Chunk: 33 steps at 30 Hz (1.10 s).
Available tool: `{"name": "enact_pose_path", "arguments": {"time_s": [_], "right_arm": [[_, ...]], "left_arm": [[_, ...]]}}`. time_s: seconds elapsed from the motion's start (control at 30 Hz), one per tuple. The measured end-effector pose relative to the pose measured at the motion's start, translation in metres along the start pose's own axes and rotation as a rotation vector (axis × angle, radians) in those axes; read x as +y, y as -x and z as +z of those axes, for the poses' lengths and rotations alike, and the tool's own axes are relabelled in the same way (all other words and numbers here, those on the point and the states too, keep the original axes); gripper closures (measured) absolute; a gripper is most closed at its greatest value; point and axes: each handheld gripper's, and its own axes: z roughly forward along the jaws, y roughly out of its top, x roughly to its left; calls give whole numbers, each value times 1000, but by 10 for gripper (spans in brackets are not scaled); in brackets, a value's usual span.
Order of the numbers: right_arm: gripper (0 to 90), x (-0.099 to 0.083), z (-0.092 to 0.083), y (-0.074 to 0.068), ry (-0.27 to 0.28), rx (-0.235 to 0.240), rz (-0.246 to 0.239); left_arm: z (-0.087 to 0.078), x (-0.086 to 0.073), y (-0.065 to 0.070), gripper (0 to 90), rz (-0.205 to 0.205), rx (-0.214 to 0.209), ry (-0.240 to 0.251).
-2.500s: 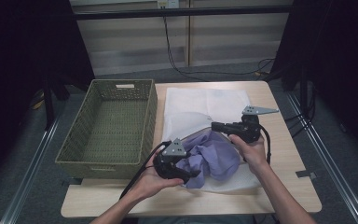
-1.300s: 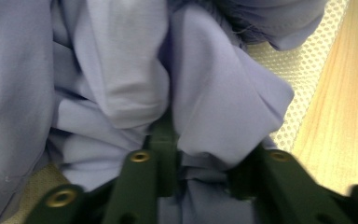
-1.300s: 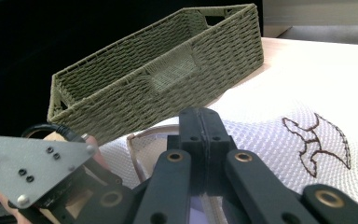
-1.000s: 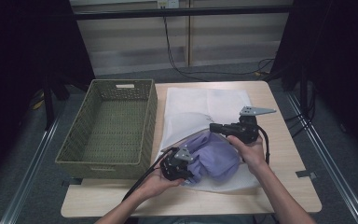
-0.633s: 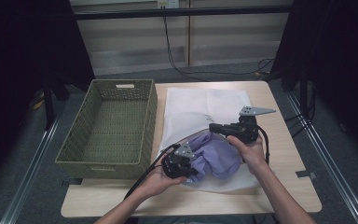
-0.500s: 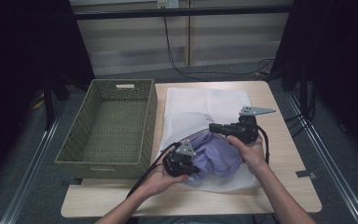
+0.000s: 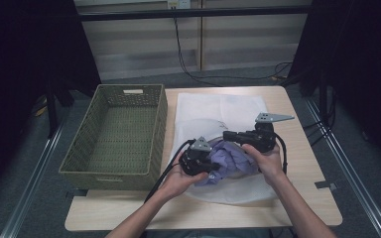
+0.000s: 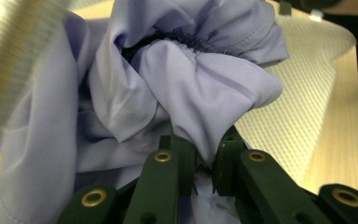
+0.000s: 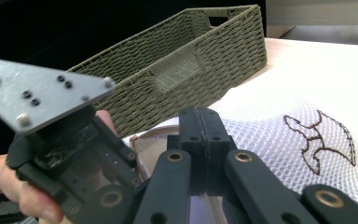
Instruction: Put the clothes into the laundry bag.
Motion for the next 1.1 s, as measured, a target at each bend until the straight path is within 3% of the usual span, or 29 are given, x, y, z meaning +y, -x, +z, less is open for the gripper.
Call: {"name": "enact_pose_path", "arguments": {"time_s": [0.2, 0.3, 0.53, 0.7, 0.83, 0.9, 0.97, 1.1], "right_arm": [[900, 1, -1, -2, 2, 8, -1], [900, 2, -2, -2, 4, 9, -1], [900, 2, -1, -4, 2, 15, 3], [900, 4, -1, -6, 9, 19, 6], [900, 4, -1, -6, 7, 16, 5], [900, 4, -1, -6, 10, 17, 6], [900, 4, -2, -6, 11, 15, 7], [900, 3, -2, -6, 7, 11, 6]], "left_arm": [[2, 8, -6, 822, -15, 24, 41], [4, 12, -12, 824, -59, 20, 70], [11, 12, -13, 825, -58, 58, 81], [20, 13, -11, 825, -74, 47, 91], [27, 17, -7, 824, -64, 40, 101], [28, 19, -5, 824, -51, 49, 97], [29, 20, -4, 823, -31, 90, 86], [31, 15, -13, 822, -49, 118, 73]]}}
